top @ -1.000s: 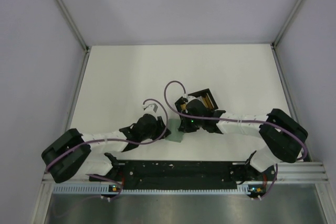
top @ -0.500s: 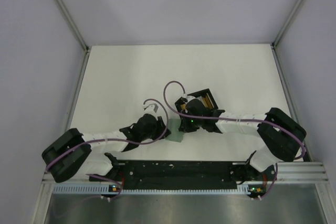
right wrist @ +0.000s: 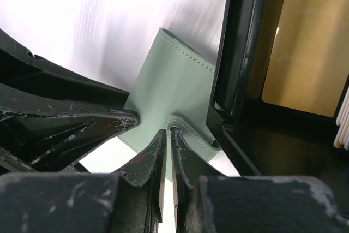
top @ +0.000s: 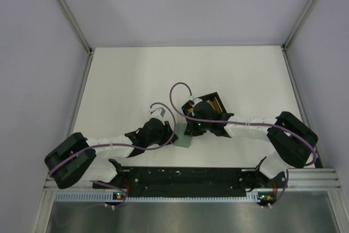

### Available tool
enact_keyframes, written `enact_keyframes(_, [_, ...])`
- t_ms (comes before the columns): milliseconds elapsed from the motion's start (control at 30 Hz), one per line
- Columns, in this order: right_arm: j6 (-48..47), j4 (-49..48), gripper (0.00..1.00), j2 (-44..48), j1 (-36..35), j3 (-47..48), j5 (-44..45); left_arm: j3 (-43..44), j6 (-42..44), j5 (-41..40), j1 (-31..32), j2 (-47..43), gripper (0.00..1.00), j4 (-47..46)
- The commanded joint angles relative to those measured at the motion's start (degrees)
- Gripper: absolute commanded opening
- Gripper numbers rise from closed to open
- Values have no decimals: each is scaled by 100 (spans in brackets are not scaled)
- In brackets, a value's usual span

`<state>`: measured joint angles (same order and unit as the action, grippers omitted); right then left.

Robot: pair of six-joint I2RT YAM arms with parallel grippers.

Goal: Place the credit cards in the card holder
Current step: Close the card holder at the center of the board.

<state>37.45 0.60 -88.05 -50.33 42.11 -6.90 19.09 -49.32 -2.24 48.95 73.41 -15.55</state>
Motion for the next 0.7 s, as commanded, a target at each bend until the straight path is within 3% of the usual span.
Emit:
enact_keyframes(0, [-54, -192, 7, -142, 93, 289, 3, -72, 195, 13, 45, 191, 33, 588])
enact_keyframes(667, [-98, 467, 2, -678, 111, 210, 373, -64, 212, 31, 45, 148, 32, 562])
